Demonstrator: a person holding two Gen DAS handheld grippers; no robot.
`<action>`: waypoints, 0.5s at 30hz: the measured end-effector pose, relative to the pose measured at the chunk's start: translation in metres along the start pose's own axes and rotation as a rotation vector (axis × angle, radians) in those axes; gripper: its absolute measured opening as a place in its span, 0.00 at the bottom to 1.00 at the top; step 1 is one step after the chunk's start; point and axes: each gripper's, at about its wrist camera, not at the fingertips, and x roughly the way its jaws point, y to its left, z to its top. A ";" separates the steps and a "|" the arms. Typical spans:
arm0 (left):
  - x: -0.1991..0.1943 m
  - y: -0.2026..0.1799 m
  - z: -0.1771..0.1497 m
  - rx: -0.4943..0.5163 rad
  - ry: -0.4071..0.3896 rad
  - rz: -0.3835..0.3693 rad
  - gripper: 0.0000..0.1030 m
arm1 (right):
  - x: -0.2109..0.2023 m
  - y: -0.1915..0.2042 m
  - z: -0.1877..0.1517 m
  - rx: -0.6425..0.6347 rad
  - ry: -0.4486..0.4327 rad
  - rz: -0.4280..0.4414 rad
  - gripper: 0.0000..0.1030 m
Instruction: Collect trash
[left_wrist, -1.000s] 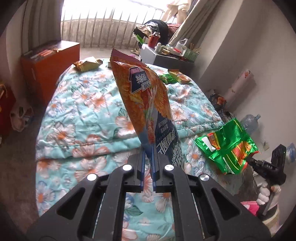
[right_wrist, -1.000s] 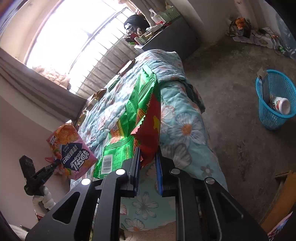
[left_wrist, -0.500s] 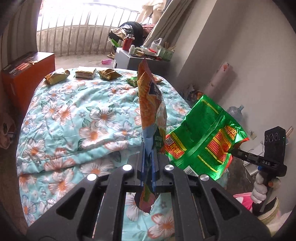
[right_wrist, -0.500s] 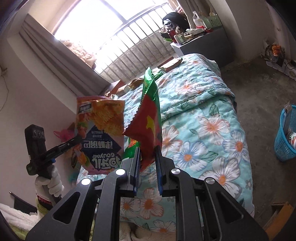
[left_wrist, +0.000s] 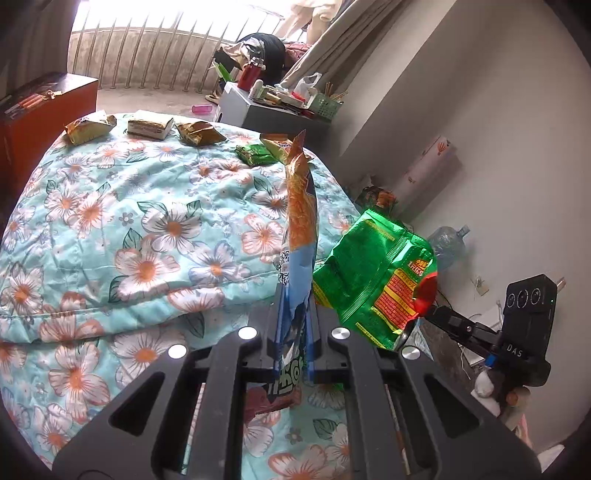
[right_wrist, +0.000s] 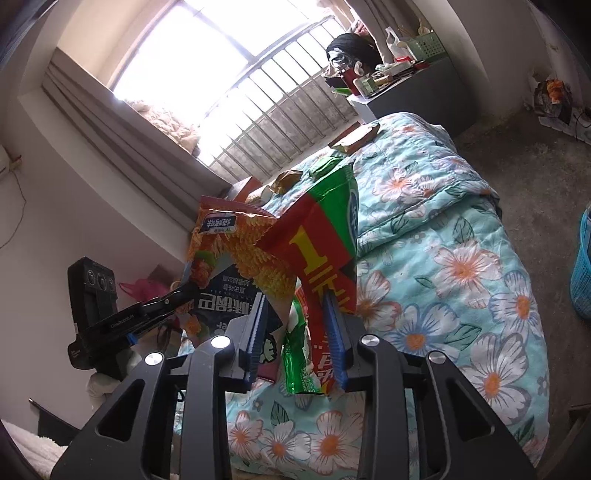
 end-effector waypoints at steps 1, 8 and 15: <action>0.001 0.001 0.000 -0.005 0.001 -0.002 0.07 | 0.003 -0.002 -0.001 0.004 -0.007 -0.036 0.46; 0.005 0.000 -0.002 -0.012 0.006 -0.012 0.10 | 0.006 -0.042 -0.012 0.163 -0.013 -0.090 0.51; 0.013 0.002 -0.005 -0.029 0.024 -0.035 0.22 | 0.017 -0.081 -0.030 0.353 0.033 -0.113 0.51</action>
